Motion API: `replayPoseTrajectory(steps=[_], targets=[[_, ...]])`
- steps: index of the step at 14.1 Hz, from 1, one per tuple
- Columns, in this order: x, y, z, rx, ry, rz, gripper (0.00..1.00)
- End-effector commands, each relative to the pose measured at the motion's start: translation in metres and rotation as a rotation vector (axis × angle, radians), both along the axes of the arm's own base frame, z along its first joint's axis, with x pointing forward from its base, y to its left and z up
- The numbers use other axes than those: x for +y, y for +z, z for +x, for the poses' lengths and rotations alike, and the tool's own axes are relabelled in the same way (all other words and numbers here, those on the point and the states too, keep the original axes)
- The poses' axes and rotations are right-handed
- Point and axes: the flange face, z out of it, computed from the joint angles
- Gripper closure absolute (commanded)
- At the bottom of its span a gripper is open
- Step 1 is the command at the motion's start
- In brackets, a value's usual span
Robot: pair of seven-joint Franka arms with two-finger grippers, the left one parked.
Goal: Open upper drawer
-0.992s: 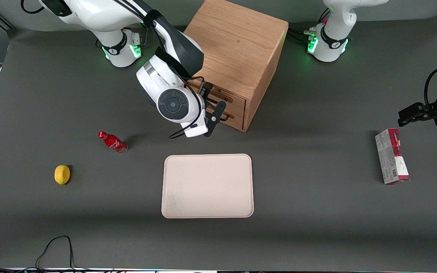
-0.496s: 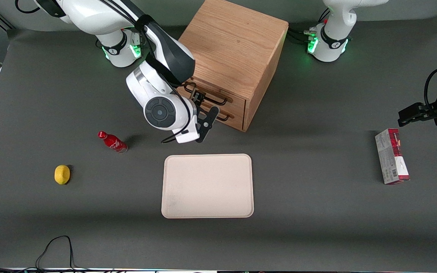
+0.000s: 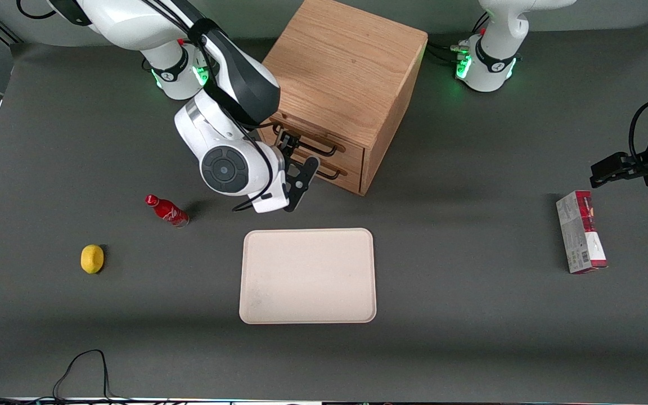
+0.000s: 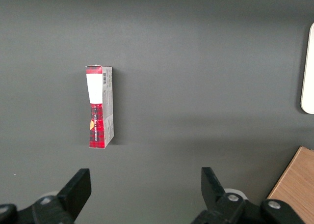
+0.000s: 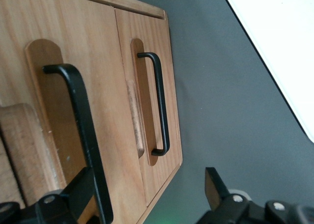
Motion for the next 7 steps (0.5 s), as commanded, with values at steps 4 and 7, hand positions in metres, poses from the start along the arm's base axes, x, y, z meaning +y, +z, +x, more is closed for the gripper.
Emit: replayPoseTrajectory(steps=[4, 7], targets=[[-0.001, 0.0, -0.007, 0.055, 0.022, 0.024, 0.0], [0.004, -0.009, -0.013, 0.075, 0.029, 0.026, 0.0]])
